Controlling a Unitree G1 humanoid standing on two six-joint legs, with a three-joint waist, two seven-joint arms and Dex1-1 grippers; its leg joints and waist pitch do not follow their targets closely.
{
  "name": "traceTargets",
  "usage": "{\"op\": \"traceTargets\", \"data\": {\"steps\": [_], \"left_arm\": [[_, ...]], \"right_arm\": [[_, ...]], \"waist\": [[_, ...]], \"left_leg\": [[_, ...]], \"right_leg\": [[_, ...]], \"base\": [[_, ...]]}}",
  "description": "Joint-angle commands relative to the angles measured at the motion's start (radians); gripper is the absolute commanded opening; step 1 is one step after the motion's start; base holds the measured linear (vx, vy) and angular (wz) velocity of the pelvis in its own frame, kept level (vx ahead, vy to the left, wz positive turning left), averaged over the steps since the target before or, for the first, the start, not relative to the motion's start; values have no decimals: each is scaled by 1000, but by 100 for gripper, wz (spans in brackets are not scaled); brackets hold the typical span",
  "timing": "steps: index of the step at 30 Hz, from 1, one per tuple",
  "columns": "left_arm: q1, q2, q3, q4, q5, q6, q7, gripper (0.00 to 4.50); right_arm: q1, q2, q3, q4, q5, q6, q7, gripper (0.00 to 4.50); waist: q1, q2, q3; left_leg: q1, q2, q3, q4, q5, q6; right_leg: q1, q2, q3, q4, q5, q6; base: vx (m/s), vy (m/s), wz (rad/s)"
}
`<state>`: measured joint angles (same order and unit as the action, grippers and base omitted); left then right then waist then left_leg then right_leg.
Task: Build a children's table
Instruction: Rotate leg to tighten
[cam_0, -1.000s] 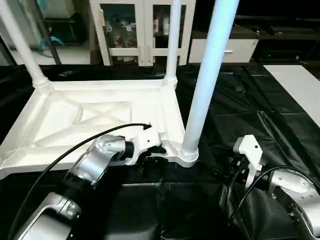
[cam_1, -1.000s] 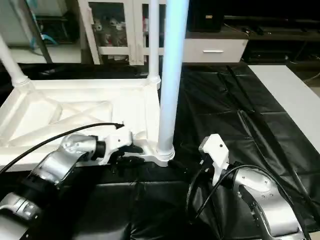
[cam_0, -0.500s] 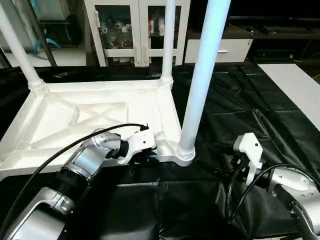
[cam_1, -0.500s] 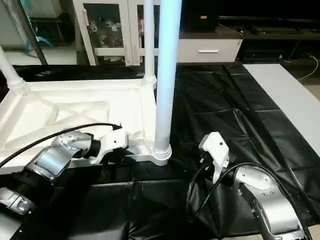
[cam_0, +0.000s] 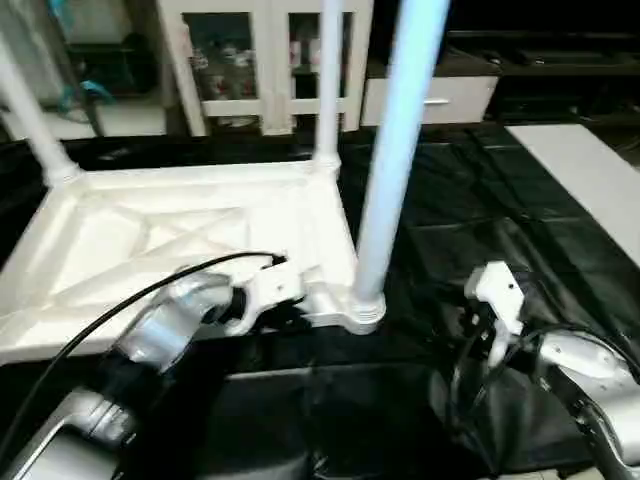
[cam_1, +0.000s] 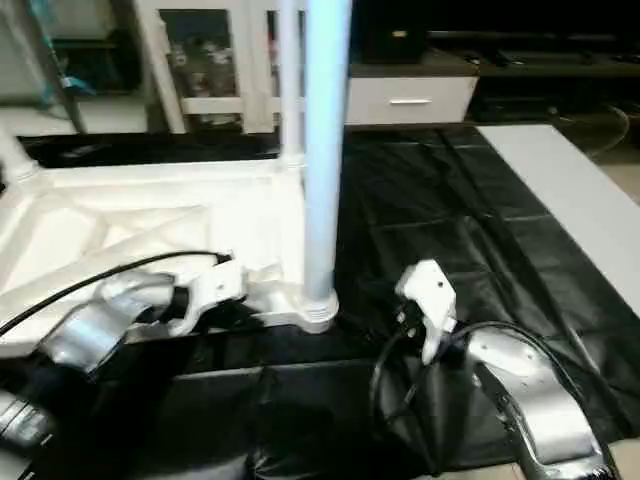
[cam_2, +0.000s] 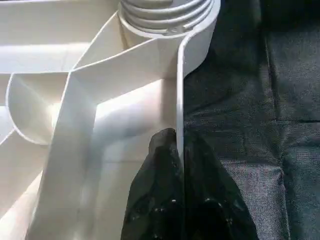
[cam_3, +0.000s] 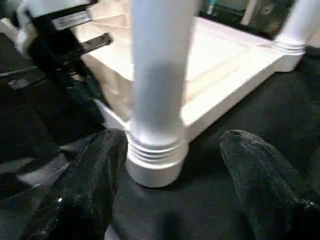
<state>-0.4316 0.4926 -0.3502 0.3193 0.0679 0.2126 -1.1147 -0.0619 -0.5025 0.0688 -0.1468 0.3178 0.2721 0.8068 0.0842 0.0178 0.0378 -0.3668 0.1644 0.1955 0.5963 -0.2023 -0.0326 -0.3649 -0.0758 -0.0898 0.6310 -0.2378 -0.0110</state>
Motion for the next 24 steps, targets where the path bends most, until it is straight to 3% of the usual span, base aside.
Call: {"op": "traceTargets", "data": {"steps": [1, 3, 4, 5, 6, 8, 10, 12, 13, 14, 16, 20, 21, 24], "left_arm": [[108, 60, 37, -11, -3, 107, 34, 9], [132, 78, 53, -39, -6, 128, 39, 9], [165, 102, 71, -77, -10, 154, 40, 9], [198, 124, 88, -116, -17, 182, 39, 9], [218, 135, 98, -142, -19, 210, 41, 9], [255, 161, 106, -200, -8, 272, 45, 9], [270, 170, 107, -229, 6, 292, 56, 9], [283, 155, 120, -272, -13, 299, 68, 9], [281, 132, 119, -285, -35, 264, 65, 9], [276, 102, 100, -313, -61, 222, 67, 9], [270, 90, 86, -322, -63, 207, 69, 2], [216, 12, 17, -282, -62, 144, 55, 0], [201, 3, 0, -266, -51, 119, 48, 0], [176, -15, -18, -242, -44, 103, 35, 0]], "right_arm": [[-16, 3, -12, 20, -17, -8, -26, 335], [-18, 6, -12, 23, -13, -6, -25, 335], [-20, 8, -9, 23, -8, -3, -20, 335], [-23, 9, -3, 24, -5, -2, -11, 335], [-24, 9, 3, 23, -2, 0, -3, 335], [-30, 10, 16, 26, -2, 0, 11, 335], [-36, 14, 23, 33, -5, -2, 16, 335], [-50, 24, 32, 51, -12, -8, 15, 335], [-60, 31, 38, 63, -15, -12, 15, 335], [-81, 49, 44, 89, -15, -14, 13, 335], [-93, 60, 44, 104, -13, -13, 11, 353], [-165, 103, 51, 185, 10, -8, 39, 372], [-178, 103, 61, 195, 12, -6, 59, 380], [-197, 93, 83, 206, 19, 1, 109, 407]], "waist": [[6, -28, -43], [-2, -23, -43], [-5, -29, -41], [-10, -26, -41], [-16, -31, -40], [-24, -28, -37], [-27, -29, -32], [-29, -32, -31], [-26, -32, -31], [-26, -38, -32], [-22, -37, -31], [-9, -44, -37], [1, -46, -39], [25, -45, -40]], "left_leg": [[-13, 80, -52, -79, -124, 64], [-8, 77, -50, -76, -121, 68], [-6, 76, -48, -76, -125, 70], [-2, 77, -47, -76, -130, 71], [-5, 77, -48, -77, -127, 75], [-4, 76, -48, -79, -134, 78], [6, 78, -46, -82, -179, 60], [7, 81, -48, -85, -198, 45], [14, 81, -46, -85, -209, 39], [14, 82, -46, -86, -210, 32], [18, 80, -44, -86, -216, 33], [20, 78, -40, -82, -159, 40], [27, 79, -35, -78, -143, 46], [26, 80, -33, -77, -124, 55]], "right_leg": [[46, -108, 62, -79, -151, -188], [40, -105, 63, -83, -159, -181], [37, -103, 64, -87, -165, -181], [35, -102, 65, -87, -169, -187], [37, -102, 65, -85, -165, -192], [34, -97, 64, -87, -176, -194], [27, -96, 67, -95, -232, -195], [28, -97, 68, -96, -253, -195], [22, -96, 70, -100, -262, -193], [24, -96, 70, -98, -246, -198], [22, -96, 73, -97, -239, -201], [23, -94, 74, -87, -164, -211], [19, -94, 75, -85, -137, -214], [21, -96, 76, -81, -115, -208]], "base": [[0, 0, 0], [0, 0, 0], [0, 0, 0], [0, 0, 0], [0, 0, 0], [0, 0, 0], [0, 0, 0], [0, 0, 0], [0, 0, 0], [0, 0, 0], [0, 0, 0], [0, 0, 0], [0, 0, 0], [0, 0, 0]]}}
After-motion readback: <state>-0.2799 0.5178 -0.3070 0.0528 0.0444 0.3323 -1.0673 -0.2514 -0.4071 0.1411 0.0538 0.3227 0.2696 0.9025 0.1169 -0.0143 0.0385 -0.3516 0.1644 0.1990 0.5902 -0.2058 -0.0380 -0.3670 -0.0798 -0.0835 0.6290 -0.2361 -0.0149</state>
